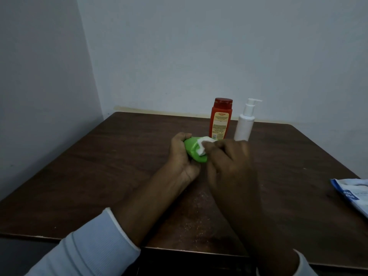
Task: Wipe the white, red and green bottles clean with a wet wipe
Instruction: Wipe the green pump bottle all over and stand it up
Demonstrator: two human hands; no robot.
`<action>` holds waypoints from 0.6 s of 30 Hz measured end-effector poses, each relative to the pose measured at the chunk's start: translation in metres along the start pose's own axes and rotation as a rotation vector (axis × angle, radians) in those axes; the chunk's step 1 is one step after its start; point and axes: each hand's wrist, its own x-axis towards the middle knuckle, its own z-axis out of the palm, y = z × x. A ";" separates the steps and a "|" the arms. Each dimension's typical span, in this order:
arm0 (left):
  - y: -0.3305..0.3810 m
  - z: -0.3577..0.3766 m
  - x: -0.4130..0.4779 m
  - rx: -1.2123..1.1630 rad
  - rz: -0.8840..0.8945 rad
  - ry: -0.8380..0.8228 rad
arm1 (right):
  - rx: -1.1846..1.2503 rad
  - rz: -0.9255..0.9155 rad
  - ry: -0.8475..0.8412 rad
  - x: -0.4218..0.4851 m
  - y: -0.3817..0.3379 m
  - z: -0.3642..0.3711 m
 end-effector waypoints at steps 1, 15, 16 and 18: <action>0.000 -0.001 0.002 0.010 0.010 -0.004 | -0.001 0.027 0.026 0.001 0.000 0.001; -0.003 -0.003 0.005 0.019 0.034 -0.001 | -0.021 -0.018 -0.040 0.006 0.007 -0.006; -0.003 -0.003 0.004 0.021 0.032 -0.004 | -0.025 0.003 -0.028 0.007 0.007 -0.007; -0.002 -0.002 0.003 0.023 0.010 -0.013 | -0.001 -0.054 -0.035 0.005 0.004 -0.004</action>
